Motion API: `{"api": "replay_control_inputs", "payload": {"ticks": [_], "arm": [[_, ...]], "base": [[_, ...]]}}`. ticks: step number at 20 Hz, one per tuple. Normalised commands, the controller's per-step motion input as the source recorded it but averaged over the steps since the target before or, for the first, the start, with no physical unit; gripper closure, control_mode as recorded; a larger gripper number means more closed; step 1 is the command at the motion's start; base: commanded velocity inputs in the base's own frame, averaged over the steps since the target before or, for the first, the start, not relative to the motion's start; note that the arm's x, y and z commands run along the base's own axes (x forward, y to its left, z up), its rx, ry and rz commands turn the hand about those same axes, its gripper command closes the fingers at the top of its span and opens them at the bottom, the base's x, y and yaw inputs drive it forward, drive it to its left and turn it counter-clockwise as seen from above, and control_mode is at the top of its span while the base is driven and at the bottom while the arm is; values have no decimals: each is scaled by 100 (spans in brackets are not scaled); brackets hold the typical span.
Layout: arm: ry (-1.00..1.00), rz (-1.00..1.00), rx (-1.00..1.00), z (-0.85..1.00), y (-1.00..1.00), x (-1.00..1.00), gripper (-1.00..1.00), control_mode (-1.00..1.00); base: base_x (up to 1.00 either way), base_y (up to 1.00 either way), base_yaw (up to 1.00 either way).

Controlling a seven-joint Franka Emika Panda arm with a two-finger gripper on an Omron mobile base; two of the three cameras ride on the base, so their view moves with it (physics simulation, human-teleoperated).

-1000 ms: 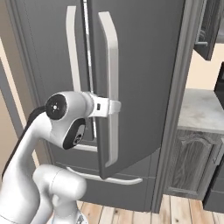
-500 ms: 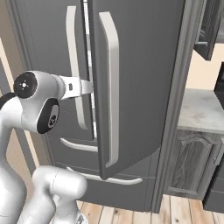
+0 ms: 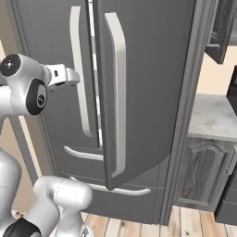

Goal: There is a bowl on the dining counter. Grab a lemon wedge from the fridge and place it in the bowl. Then get the liquor bottle and glass cup from the cabinet and place them next to the bowl.

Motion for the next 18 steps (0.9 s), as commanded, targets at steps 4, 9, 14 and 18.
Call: {"api": "replay_control_inputs", "payload": {"ticks": [4, 9, 14, 18], "arm": [[6, -9, -11, -11, 7, 94, -100, -100], [0, -16, -11, -19, -8, 78, -100, -100], [1, -16, -3, -18, -37, 53, -100, -100], [0, -17, 0, -6, -69, 1, -100, -100]], "base": [[0, 0, 0], [0, 0, 0], [0, 0, 0], [0, 0, 0]]}}
